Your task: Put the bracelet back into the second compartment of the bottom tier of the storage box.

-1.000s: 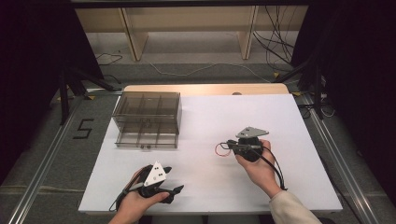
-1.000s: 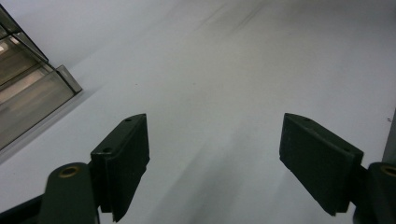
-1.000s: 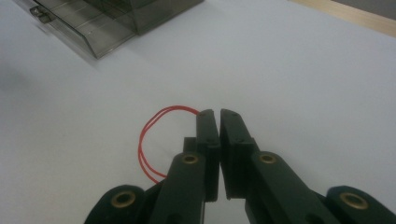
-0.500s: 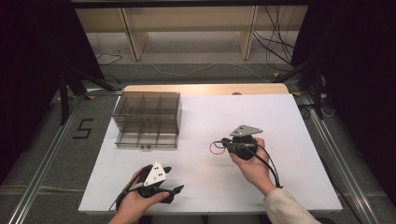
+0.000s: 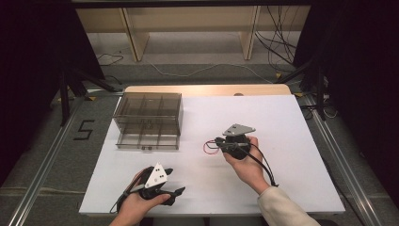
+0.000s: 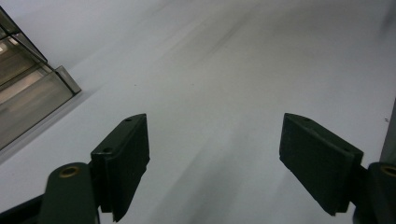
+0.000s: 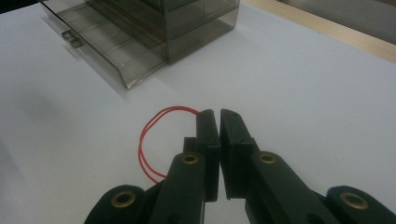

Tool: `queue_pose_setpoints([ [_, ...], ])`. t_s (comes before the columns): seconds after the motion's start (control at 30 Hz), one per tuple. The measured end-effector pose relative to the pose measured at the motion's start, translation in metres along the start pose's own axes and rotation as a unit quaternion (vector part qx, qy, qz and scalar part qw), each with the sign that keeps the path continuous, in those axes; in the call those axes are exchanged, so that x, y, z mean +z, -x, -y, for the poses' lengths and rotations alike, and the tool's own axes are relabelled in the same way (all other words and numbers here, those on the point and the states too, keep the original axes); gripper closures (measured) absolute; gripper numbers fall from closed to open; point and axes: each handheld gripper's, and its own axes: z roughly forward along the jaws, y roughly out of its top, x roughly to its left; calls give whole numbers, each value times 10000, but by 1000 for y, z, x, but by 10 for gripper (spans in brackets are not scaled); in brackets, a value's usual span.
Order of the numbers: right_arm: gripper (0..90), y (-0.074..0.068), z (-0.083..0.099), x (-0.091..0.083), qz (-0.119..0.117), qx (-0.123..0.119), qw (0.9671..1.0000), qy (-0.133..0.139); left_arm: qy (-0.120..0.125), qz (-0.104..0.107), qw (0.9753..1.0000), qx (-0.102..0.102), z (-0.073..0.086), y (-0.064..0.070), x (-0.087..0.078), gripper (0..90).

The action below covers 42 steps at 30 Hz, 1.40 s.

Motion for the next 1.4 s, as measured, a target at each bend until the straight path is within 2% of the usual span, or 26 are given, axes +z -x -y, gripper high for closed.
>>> queue_pose_setpoints([
  [0.47, 877, -11, -11, 7, -61, 6, 10000, 56, -19, 28, 10000, 13, 0, 1, 0, 241],
  [1.4, 877, -39, -32, 30, -280, -221, 9993, 105, 2, 69, 10000, 25, -1, 2, 0, 242],
])
